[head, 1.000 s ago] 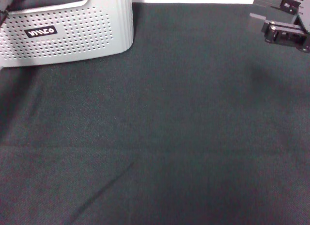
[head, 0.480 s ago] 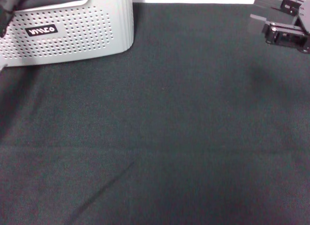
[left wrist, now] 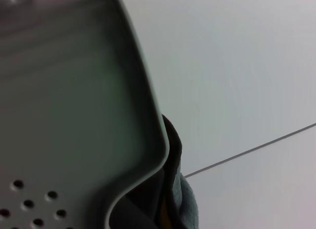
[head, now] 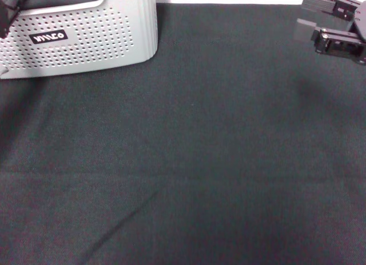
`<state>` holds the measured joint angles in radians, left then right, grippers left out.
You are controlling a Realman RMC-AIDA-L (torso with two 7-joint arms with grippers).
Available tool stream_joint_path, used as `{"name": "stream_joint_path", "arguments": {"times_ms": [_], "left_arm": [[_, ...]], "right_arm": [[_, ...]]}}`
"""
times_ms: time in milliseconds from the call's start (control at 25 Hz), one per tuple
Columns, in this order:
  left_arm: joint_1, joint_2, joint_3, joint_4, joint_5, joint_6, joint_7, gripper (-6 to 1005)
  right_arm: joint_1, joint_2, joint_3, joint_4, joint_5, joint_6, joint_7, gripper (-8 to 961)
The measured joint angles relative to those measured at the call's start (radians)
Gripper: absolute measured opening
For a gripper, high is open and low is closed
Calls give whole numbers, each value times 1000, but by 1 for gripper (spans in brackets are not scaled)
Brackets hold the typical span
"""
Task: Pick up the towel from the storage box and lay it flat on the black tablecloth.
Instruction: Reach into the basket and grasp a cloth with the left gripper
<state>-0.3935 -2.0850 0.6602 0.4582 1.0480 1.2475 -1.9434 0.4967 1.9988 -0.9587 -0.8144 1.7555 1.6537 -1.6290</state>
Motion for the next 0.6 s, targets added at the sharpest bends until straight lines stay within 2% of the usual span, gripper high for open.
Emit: {"name": "stream_joint_path", "arguments": {"times_ms": [600], "left_arm": [[-10,6,-1,4,23,-7,-90,757]], "right_arm": [[-4,0,0,1,1,0,-3,855]]}}
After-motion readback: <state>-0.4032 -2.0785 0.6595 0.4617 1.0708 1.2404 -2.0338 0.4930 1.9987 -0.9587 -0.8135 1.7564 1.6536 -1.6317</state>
